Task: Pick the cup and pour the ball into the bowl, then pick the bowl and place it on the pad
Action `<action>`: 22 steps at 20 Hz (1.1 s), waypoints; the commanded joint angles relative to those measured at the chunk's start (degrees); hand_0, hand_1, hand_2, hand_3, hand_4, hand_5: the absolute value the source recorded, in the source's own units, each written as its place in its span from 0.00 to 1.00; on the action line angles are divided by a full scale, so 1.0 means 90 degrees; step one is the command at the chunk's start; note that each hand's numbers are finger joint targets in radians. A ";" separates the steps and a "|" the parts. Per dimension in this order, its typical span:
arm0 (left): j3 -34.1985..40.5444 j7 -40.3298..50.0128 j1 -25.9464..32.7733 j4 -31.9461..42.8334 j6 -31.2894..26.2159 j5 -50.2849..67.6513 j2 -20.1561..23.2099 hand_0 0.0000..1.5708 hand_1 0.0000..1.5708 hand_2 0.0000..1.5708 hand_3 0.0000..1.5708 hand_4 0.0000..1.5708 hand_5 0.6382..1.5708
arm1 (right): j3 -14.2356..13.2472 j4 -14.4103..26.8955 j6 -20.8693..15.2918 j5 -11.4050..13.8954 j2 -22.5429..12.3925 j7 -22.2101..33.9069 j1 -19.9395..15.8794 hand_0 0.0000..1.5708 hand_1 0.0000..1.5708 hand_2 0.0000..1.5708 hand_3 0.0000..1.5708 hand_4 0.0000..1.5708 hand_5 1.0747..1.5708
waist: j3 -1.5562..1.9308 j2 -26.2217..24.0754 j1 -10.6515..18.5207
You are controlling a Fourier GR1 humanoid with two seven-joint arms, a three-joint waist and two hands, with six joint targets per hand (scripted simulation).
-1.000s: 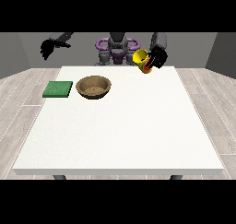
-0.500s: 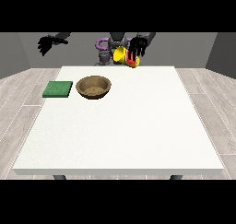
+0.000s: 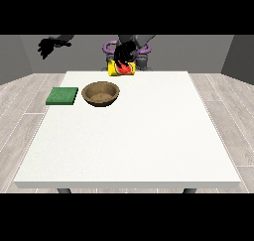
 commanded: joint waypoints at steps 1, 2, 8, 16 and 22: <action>-0.0946 0.0310 -0.0260 0.0263 -0.0536 -0.1125 -0.0210 0.97 0.97 1.00 1.00 0.96 0.63 | -0.0047 0.0136 -0.0090 -0.0047 0.0046 0.0021 -0.0229 0.00 0.00 0.00 0.00 0.00 1.00 | 0.0000 0.0106 0.0072; -0.1115 0.0358 -0.0153 0.0332 -0.0591 -0.1316 -0.0229 0.97 0.97 1.00 1.00 0.96 0.64 | 0.0073 0.0077 -0.0027 0.0046 0.0189 -0.0198 -0.0043 0.00 0.00 0.00 0.00 0.00 1.00 | -0.0002 0.0085 0.0014; -0.1268 -0.0001 -0.0274 0.0174 -0.1378 -0.1731 -0.0445 0.92 0.92 1.00 1.00 0.97 0.53 | -0.0096 0.0224 -0.0093 0.0006 -0.0084 0.0085 -0.0004 0.00 0.00 0.00 0.00 0.00 1.00 | -0.0013 -0.0156 0.0203; 0.0704 0.0229 0.0141 -0.0704 -0.0195 -0.0119 -0.0194 0.95 0.95 1.00 1.00 1.00 0.49 | -0.0133 0.0185 -0.0503 -0.0059 0.0148 0.0450 0.0034 0.00 0.00 0.00 0.00 0.07 0.99 | -0.0065 -0.0216 0.0815; 0.2587 -0.0140 0.1054 -0.1602 0.1080 0.2137 -0.0457 0.65 0.65 0.80 0.60 0.89 0.71 | -0.0280 0.0130 -0.0778 -0.0110 0.0205 0.0463 0.0078 0.00 0.00 0.00 0.00 0.14 0.99 | -0.0102 0.0147 0.1302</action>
